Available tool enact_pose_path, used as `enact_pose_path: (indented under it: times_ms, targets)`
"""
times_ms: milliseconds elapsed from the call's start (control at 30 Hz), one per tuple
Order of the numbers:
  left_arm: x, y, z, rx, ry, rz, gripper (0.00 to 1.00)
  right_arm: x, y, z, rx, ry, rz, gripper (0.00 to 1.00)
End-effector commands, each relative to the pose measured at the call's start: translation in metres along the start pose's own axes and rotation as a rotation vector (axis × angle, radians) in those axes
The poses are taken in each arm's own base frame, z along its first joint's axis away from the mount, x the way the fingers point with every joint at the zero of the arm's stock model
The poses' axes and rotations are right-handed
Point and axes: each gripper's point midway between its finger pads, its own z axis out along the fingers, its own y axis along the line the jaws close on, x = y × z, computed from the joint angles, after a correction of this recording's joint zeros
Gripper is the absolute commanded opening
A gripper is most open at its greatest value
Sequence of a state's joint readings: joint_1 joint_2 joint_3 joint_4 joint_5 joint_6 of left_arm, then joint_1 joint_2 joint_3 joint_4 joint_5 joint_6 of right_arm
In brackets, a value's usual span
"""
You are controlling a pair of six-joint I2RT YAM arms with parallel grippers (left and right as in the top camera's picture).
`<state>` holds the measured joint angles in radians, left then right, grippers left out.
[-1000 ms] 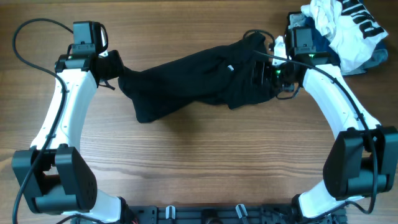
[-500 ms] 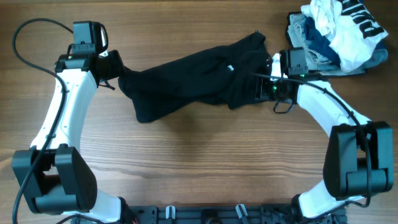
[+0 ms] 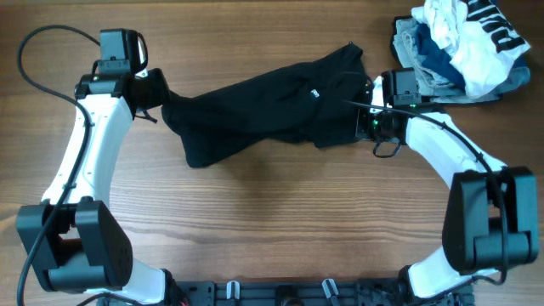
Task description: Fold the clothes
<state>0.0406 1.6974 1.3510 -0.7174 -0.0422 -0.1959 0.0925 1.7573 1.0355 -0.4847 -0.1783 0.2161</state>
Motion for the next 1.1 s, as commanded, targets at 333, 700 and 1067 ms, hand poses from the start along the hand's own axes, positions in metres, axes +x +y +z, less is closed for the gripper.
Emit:
enact_pose_path:
  times_ms: [333,700,1067]
  targets:
    - [-0.014,-0.001,-0.024,0.022,-0.069,-0.007,0.04,-0.047,0.026,-0.135,-0.011,-0.256,-0.017,0.04]
    - [-0.063,-0.011,-0.089,0.068,-0.251,0.006,0.04,-0.071,0.045,-0.197,-0.064,-0.368,-0.036,0.04]
    - [-0.09,-0.021,-0.325,0.224,-0.764,0.005,0.04,-0.104,0.042,-0.373,-0.034,-0.631,-0.009,0.04]
